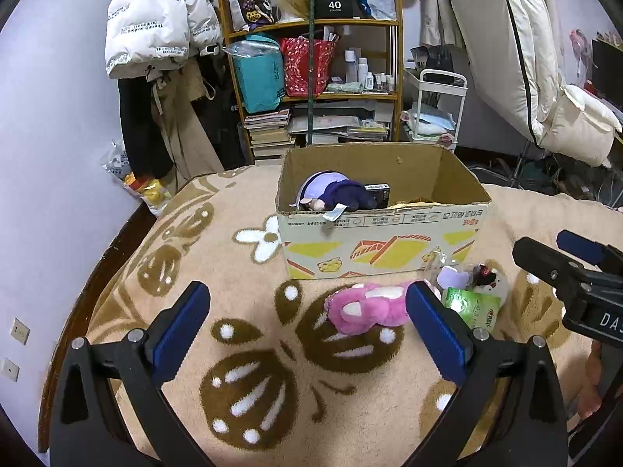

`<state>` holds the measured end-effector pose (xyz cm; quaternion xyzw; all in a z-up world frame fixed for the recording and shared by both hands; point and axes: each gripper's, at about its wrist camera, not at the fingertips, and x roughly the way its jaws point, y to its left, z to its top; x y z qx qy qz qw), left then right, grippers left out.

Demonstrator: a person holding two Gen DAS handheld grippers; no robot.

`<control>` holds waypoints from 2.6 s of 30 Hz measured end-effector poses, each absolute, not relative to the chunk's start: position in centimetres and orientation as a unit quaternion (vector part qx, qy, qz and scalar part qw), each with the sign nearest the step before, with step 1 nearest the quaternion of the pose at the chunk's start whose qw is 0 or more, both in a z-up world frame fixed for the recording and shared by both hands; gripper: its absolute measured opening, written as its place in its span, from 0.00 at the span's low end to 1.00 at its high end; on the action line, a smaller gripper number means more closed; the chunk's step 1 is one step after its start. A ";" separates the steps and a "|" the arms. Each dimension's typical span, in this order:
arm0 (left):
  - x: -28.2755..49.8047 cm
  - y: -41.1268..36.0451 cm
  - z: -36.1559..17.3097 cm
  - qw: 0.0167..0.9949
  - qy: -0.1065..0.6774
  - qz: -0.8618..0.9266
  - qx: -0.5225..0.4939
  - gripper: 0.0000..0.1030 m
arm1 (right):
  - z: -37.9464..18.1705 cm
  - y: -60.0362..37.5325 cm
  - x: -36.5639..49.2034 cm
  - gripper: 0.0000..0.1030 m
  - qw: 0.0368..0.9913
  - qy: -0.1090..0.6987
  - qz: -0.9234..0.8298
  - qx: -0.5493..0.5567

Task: Organize soft objects
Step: 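Lower left tool onto pink plush while right tool lowers onto green tissue pack, then close left tool on pink plush while right tool closes on green tissue pack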

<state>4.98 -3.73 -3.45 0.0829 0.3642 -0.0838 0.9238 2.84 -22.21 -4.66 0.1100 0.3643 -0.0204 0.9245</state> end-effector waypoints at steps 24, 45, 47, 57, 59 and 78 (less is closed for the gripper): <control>7.5 -7.3 -7.3 0.908 0.391 -0.111 0.106 0.97 | -8.4 -23.9 5.8 0.98 0.887 0.426 -0.015 0.180; 10.1 -10.5 -11.4 0.882 0.434 -0.138 0.118 0.97 | -11.8 -24.9 7.6 0.88 0.837 0.495 -0.018 0.231; 10.3 -10.6 -11.8 0.879 0.441 -0.137 0.117 0.97 | -12.2 -24.8 7.7 0.86 0.833 0.501 -0.018 0.234; 11.0 -10.7 -12.6 0.869 0.458 -0.161 0.097 0.97 | -13.7 -25.0 8.5 0.77 0.815 0.524 -0.020 0.248; 11.0 -10.9 -12.6 0.867 0.460 -0.168 0.094 0.97 | -13.9 -25.1 8.6 0.76 0.811 0.528 -0.019 0.252; 11.6 -12.4 -14.3 0.858 0.469 -0.174 0.118 0.97 | -16.3 -26.5 8.8 0.69 0.767 0.574 -0.037 0.286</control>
